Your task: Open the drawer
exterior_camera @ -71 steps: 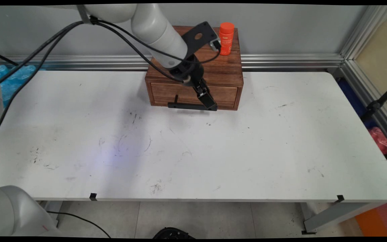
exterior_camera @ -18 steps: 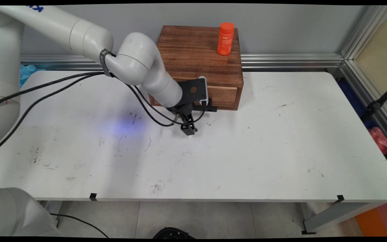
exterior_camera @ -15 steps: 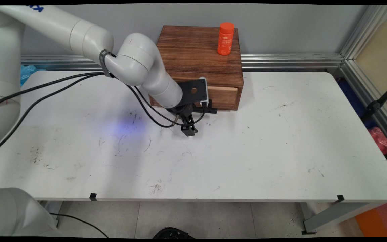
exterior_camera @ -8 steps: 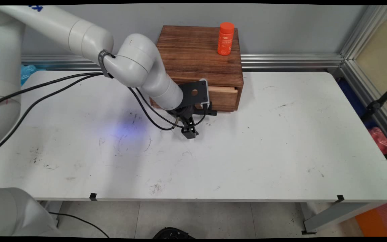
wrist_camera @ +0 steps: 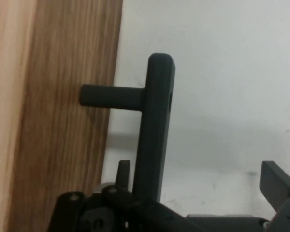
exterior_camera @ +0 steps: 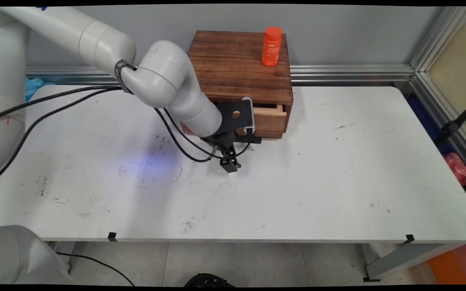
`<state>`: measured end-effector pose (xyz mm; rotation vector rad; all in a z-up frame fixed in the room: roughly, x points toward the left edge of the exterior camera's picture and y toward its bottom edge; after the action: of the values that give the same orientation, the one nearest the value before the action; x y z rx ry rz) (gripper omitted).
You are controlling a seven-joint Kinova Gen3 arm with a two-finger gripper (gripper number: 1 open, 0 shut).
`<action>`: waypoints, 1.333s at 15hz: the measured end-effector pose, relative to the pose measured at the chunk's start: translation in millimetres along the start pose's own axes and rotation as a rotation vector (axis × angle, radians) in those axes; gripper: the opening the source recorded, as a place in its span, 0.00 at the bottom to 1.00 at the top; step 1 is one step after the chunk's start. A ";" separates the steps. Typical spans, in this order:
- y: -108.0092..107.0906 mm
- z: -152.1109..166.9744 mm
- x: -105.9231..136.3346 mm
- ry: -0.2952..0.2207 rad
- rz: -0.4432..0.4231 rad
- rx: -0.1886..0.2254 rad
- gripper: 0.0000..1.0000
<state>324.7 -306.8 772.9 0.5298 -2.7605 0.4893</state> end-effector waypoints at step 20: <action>43.9 -18.6 4.4 -0.012 -0.036 -0.062 1.00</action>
<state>307.2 -262.7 779.2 0.5681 -2.7619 0.3930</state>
